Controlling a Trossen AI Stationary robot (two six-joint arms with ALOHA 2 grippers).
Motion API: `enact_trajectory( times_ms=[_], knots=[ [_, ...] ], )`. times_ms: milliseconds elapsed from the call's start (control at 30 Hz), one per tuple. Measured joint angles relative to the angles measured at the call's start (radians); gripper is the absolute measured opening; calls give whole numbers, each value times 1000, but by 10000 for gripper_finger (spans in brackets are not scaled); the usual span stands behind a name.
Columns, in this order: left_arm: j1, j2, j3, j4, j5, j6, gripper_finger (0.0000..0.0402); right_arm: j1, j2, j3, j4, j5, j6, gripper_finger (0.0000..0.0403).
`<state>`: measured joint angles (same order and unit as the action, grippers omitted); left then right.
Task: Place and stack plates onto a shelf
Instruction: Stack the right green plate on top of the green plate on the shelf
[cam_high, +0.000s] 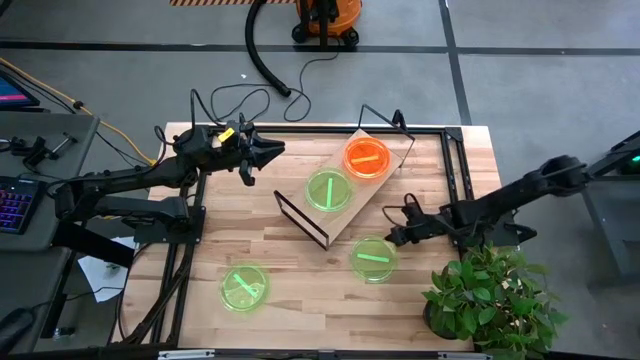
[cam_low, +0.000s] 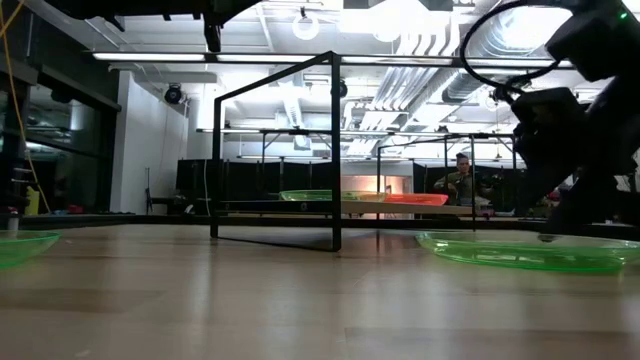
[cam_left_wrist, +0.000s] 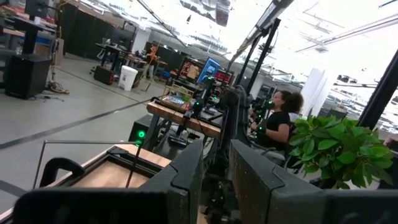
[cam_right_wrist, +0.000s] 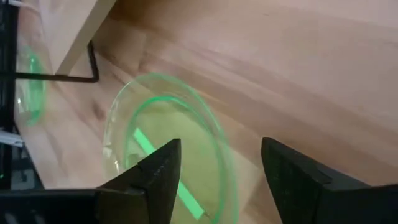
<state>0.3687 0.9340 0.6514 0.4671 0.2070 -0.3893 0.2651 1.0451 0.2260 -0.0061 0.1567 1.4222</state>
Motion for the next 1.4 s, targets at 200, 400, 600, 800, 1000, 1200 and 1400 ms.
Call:
enact_trajectory(
  times_ms=[200,400,600,800,1000,1200,1400],
  knots=[
    [0,0,0,0,-1,0,71,54,135,0,187,-11,-4,200],
    [0,0,0,0,-1,0,71,116,239,5,252,23,48,199],
    [0,0,0,-25,-2,0,71,155,304,8,286,62,109,184],
    [0,0,0,-72,-2,0,71,154,352,13,287,46,167,66],
    [0,0,0,-79,-2,0,71,142,332,6,284,-50,174,11],
    [0,0,0,-79,-2,0,71,92,261,-6,300,-165,64,1],
    [0,0,0,-79,-2,0,71,32,191,-14,411,-307,-60,0]
  ],
)
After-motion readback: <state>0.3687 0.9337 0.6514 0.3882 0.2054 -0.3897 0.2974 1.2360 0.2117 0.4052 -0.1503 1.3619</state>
